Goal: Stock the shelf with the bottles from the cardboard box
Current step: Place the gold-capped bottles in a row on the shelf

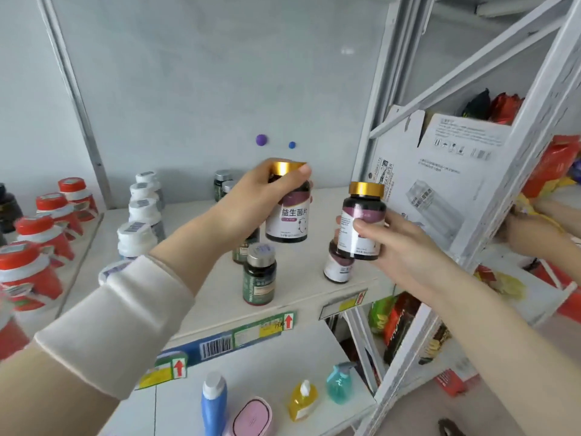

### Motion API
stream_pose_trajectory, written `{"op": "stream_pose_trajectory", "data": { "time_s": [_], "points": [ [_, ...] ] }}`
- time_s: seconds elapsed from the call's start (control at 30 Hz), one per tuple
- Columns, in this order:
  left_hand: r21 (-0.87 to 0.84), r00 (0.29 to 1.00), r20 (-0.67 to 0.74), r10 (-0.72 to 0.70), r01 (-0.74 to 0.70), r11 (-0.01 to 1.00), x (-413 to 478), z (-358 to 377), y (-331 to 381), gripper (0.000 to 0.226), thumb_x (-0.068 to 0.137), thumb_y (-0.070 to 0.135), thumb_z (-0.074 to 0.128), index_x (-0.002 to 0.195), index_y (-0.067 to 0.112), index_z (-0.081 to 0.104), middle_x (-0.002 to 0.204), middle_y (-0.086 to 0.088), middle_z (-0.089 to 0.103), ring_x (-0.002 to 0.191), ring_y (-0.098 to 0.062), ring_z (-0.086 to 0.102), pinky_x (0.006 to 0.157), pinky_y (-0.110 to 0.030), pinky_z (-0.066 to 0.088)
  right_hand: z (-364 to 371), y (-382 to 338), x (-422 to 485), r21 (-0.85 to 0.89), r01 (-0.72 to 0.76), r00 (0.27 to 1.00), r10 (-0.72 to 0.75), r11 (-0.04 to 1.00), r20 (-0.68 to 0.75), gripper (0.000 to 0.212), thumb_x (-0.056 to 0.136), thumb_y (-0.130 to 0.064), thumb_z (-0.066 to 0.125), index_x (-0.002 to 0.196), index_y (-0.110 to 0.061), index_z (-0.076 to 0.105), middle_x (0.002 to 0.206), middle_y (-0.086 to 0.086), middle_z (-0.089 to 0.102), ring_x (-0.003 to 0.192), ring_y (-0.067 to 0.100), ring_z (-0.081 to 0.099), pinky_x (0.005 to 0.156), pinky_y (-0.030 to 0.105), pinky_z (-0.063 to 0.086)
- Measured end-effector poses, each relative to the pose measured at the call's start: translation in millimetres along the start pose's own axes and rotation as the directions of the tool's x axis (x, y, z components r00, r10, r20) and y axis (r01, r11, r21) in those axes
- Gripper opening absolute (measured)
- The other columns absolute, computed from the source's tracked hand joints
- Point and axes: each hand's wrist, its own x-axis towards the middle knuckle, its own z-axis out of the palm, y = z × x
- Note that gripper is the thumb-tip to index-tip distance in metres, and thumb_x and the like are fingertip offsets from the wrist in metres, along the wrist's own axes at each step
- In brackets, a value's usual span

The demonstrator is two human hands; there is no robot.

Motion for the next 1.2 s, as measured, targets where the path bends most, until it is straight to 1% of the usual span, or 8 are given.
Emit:
{"op": "stream_pose_trajectory", "data": {
  "time_s": [0.13,0.27,0.53,0.7,0.83,0.97,1.07,1.2],
  "points": [
    [0.034,0.996,-0.084,-0.024,0.026,0.999,45,26,1,0.027,0.093,0.037,0.05,0.115,0.021,0.054,0.091,0.015,0.068,0.08,0.004,0.066,0.067,-0.012,0.05,-49,-16,50,-0.122,0.047,0.998,-0.04,0.991,0.052,0.036,0.082,-0.011,0.062,0.117,-0.016,0.055,0.111,0.004,0.066,0.106,0.018,0.062,0.095,0.034,0.048],
    [0.083,0.987,-0.149,-0.063,0.076,0.994,87,42,-5,0.025,0.093,0.037,0.051,0.114,0.023,0.052,0.104,0.004,0.065,0.094,-0.005,0.062,0.074,-0.017,0.047,-72,-20,104,-0.264,0.058,0.992,-0.025,0.963,0.125,0.05,0.078,-0.015,0.071,0.122,-0.021,0.048,0.112,0.002,0.066,0.107,0.018,0.062,0.1,0.04,0.045],
    [0.243,0.94,-0.292,-0.177,0.252,0.937,158,42,-56,0.044,0.087,0.039,0.061,0.126,0.023,0.051,0.118,-0.001,0.059,0.102,-0.015,0.058,0.073,-0.018,0.047,-70,27,165,-0.286,0.006,0.987,0.04,0.958,0.157,0.06,0.071,-0.012,0.079,0.122,-0.021,0.048,0.113,0.007,0.061,0.105,0.02,0.06,0.095,0.038,0.048],
    [0.345,0.937,-0.207,-0.283,0.34,0.875,179,37,-86,0.035,0.086,0.03,0.066,0.117,0.016,0.055,0.108,-0.002,0.06,0.096,-0.015,0.058,0.08,-0.02,0.049,-66,58,177,-0.394,-0.005,0.974,0.093,0.919,0.205,0.053,0.07,-0.01,0.08,0.111,-0.023,0.048,0.107,0.001,0.059,0.08,0.002,0.055,0.063,0.015,0.042],
    [0.424,0.925,-0.169,-0.34,0.38,0.822,190,35,-105,0.038,0.081,0.028,0.07,0.113,0.011,0.061,0.109,-0.008,0.065,0.105,-0.022,0.062,0.098,-0.037,0.049,-64,74,184,-0.445,0.0,0.969,0.109,0.895,0.22,0.054,0.068,-0.011,0.081,0.111,-0.021,0.049,0.107,0.001,0.058,0.078,0.001,0.053,0.06,0.014,0.044],
    [0.499,0.918,-0.146,-0.368,0.39,0.774,200,36,-113,0.037,0.081,0.03,0.071,0.109,0.009,0.06,0.111,-0.008,0.064,0.104,-0.021,0.061,0.095,-0.034,0.05,-60,84,187,-0.514,0.053,0.961,0.096,0.856,0.259,0.058,0.067,-0.016,0.082,0.114,-0.022,0.049,0.105,-0.005,0.056,0.078,-0.001,0.052,0.06,0.01,0.04],
    [0.539,0.918,-0.131,-0.374,0.383,0.751,202,36,-114,0.039,0.082,0.03,0.07,0.114,0.01,0.058,0.106,-0.004,0.06,0.098,-0.017,0.058,0.08,-0.023,0.049,-58,90,189,-0.519,0.08,0.963,0.068,0.851,0.26,0.06,0.065,-0.018,0.084,0.114,-0.025,0.049,0.11,-0.005,0.059,0.085,0.004,0.055,0.068,0.014,0.044],
    [0.567,0.919,-0.122,-0.376,0.375,0.733,204,36,-114,0.037,0.083,0.03,0.068,0.111,0.01,0.056,0.109,-0.007,0.061,0.1,-0.019,0.058,0.09,-0.03,0.049,-58,92,187,-0.519,0.1,0.964,0.046,0.849,0.261,0.061,0.064,-0.018,0.084,0.112,-0.027,0.047,0.108,-0.007,0.057,0.088,0.006,0.055,0.072,0.014,0.046]
  ]
}}
